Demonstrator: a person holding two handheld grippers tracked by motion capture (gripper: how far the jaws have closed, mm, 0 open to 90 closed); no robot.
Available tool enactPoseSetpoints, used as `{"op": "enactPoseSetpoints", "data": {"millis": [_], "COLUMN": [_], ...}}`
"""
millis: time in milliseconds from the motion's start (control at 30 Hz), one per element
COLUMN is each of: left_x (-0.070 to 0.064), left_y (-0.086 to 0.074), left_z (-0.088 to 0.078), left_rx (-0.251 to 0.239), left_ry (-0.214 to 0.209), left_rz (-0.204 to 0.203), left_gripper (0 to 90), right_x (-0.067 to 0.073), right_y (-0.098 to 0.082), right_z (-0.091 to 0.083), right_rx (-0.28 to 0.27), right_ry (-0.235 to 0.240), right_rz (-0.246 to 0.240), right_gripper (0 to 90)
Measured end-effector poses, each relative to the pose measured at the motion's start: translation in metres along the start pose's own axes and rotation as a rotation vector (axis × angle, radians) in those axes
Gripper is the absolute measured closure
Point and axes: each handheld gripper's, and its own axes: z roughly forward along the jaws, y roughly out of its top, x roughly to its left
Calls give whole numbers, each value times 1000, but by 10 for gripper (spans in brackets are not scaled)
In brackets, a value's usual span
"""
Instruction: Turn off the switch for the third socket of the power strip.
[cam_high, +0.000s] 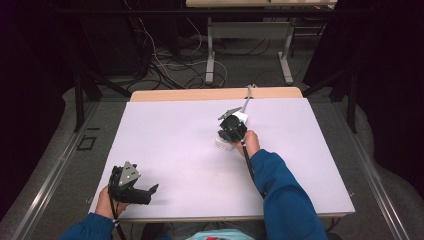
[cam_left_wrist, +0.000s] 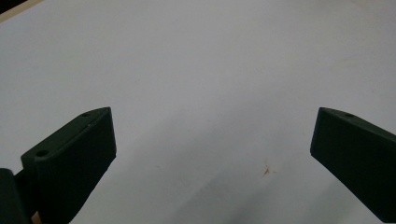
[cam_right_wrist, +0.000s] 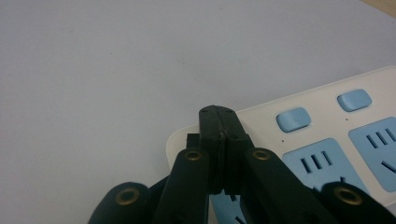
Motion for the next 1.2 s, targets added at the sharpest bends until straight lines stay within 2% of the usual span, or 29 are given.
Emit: {"op": "enactPoseSetpoints", "data": {"millis": [33, 167, 200, 233, 267, 300, 333, 367, 400, 433, 500, 600, 633, 700, 767, 800, 867, 900, 933, 967, 1133, 1167, 1200], "left_x": [0, 0, 0, 0, 0, 0, 1, 1, 1, 1, 1, 0, 0, 1, 0, 0, 0, 1, 1, 0, 0, 1, 0], "left_y": [0, 0, 0, 0, 0, 0, 0, 0, 0, 0, 0, -1, -1, -2, -2, -1, -2, -1, -1, -1, -1, -1, -1], "left_z": [0, 0, 0, 0, 0, -1, 0, -1, -1, -1, -1, -2, -2, -2, -3, -3, -2, -2, -2, -2, -3, -3, -3], "left_rx": [1, 0, 0, 0, 1, 5, 1, 4, 10, 9, 8, 5, 5, 2, 7, 7, 2, 7, 6, 2, 8, 9, 6], "left_ry": [0, 7, 7, 7, 0, 1, 14, 12, 8, 5, 5, 3, 6, 13, 2, 1, 5, 17, 17, 3, 0, 1, 0], "left_rz": [1, 11, 11, 10, 0, 1, 15, 15, 14, 12, 7, 4, 3, 6, -1, -2, -2, 19, 19, -2, 3, 3, 0], "left_gripper": [2, 2, 2, 2, 2, 2, 2, 2, 2, 2, 2, 2, 2, 2, 2, 2, 2, 2, 2, 2, 2, 2, 2], "right_x": [1, 1, 1, 2, 0, 1, 0, 0, 1, -1, -1, 0, 0, 0, 2, 3, 4, 5, 6, 7, 8, 7, 8], "right_y": [0, 0, 1, 1, 2, 3, 3, 3, 3, 3, 3, 4, 3, 3, 2, 1, 0, -1, -3, -4, -8, -10, -11], "right_z": [-1, 0, -3, -2, -3, -6, -4, -5, -6, -8, -11, -19, -21, -25, -31, -32, -39, -41, -44, -47, -61, -62, -65], "right_rx": [7, 0, 35, 24, -20, 3, 2, 3, -6, 2, -37, -53, -68, -76, -70, -97, -81, -85, -83, -87, -96, -114, -108], "right_ry": [-2, 1, -1, -5, -3, -7, -8, -9, -10, -3, 3, 8, 27, 34, 38, 49, 60, 63, 71, 76, 106, 106, 112], "right_rz": [12, 7, 6, 11, -4, -8, -29, -25, -1, -7, 7, 22, 29, 14, 21, 26, 6, 14, 13, 10, 2, -8, 2], "right_gripper": [900, 900, 900, 900, 900, 900, 893, 857, 822, 795, 709, 609, 553, 468, 350, 326, 258, 226, 211, 193, 136, 123, 106]}}
